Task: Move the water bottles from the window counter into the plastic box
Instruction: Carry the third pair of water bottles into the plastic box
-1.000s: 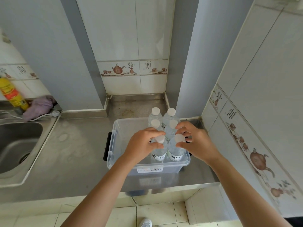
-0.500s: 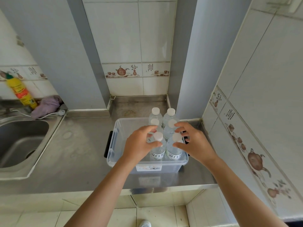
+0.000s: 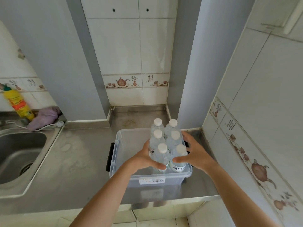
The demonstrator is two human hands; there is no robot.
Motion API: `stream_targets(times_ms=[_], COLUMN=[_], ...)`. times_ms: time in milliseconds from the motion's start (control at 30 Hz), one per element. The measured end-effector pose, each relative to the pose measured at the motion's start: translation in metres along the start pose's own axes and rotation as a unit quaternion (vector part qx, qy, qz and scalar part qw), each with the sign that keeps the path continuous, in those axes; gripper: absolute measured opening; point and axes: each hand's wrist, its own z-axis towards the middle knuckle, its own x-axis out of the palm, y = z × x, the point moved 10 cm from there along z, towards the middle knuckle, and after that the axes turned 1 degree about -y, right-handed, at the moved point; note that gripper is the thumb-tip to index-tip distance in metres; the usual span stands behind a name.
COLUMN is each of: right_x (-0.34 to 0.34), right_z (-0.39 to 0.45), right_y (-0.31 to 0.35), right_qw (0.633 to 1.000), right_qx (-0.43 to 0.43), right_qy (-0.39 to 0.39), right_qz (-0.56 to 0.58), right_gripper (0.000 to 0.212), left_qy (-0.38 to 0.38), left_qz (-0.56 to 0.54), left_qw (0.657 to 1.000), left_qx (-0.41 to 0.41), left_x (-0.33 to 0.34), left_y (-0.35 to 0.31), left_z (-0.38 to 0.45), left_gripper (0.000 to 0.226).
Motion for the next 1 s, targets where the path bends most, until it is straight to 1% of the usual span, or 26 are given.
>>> stream_targets(times_ms=[67,133,233,367,433,533,633,733,800,900,1000], right_x=[0.004,0.006,0.005,0.002,0.003,0.000,-0.009,-0.015,-0.018,-0.020,-0.017], right_z=[0.004,0.005,0.006,0.000,-0.003,-0.008,-0.015,-0.029,-0.043,-0.071,-0.104], right_y=[-0.005,-0.007,-0.009,-0.001,0.004,0.006,0.010,0.024,0.039,0.058,0.064], right_qw=[1.000,1.000,1.000,1.000,1.000,1.000,0.997,0.988,0.978,0.954,0.934], right_qx=[0.012,0.015,0.012,0.001,-0.002,0.005,0.009,-0.009,-0.033,-0.048,-0.036], right_qy=[0.010,0.014,0.010,0.002,0.004,-0.006,-0.034,-0.065,-0.092,-0.154,-0.191], right_qz=[-0.005,-0.009,0.000,0.002,-0.002,-0.011,-0.067,-0.136,-0.185,-0.254,-0.300], right_gripper=[0.115,0.118,0.116,0.108,0.102,0.101,0.096,0.085,0.076,0.060,0.052], left_qy=[0.009,0.016,0.035,0.048,0.055,0.051,0.027,-0.024,-0.069,-0.115,-0.132], left_qz=[-0.006,-0.005,-0.011,-0.015,-0.008,0.002,-0.003,0.056,0.126,0.243,0.313], left_qw=[1.000,1.000,0.999,0.999,0.998,0.998,0.998,0.994,0.983,0.948,0.914], left_qx=[-0.009,-0.013,-0.011,-0.015,-0.004,0.028,0.059,0.091,0.117,0.172,0.223], left_x=[-0.001,-0.002,0.001,0.003,0.003,-0.002,-0.013,-0.030,-0.039,-0.039,-0.027], left_y=[0.006,0.009,0.013,0.013,0.008,-0.004,-0.019,-0.036,-0.048,-0.068,-0.081], left_z=[0.006,0.007,0.011,0.012,0.010,0.006,-0.002,-0.016,-0.030,-0.064,-0.095], left_gripper=[0.133,0.133,0.126,0.130,0.125,0.120,0.119,0.118,0.106,0.078,0.061])
